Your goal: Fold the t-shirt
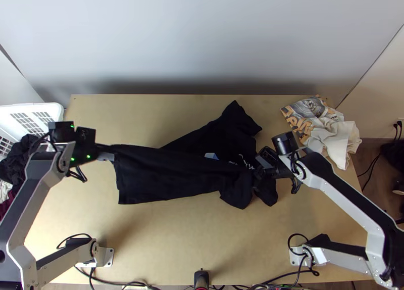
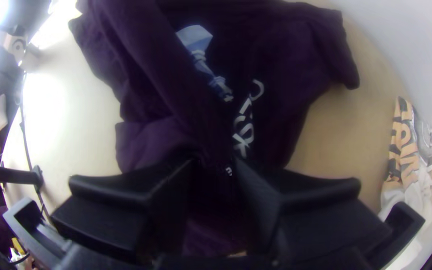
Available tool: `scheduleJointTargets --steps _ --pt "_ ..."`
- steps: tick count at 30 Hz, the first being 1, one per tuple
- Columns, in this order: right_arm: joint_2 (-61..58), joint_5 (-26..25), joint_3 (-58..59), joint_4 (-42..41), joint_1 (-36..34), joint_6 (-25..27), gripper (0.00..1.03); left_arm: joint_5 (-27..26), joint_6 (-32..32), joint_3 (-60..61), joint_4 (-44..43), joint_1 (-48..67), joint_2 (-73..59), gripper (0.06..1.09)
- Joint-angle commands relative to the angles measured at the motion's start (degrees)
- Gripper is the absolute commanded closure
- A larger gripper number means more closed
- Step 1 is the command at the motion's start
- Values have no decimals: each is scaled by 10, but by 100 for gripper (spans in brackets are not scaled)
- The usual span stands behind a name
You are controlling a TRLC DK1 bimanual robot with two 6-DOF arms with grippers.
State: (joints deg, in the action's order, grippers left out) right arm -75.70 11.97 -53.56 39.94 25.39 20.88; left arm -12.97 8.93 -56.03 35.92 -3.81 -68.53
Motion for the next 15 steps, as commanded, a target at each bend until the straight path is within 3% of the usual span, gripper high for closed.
scheduleJointTargets --steps 1,3,10,15 --pt "-23 1 11 -44 -17 -14 17 -2 -17 34 -9 12 11 18" --pt "-1 0 6 -44 -17 -14 5 -2 -14 19 22 14 30 16" --pt "67 1 -23 2 -15 -24 5 -3 30 7 120 1 95 13" --pt "101 1 -48 42 -3 -43 5 -3 54 58 112 -15 96 13"
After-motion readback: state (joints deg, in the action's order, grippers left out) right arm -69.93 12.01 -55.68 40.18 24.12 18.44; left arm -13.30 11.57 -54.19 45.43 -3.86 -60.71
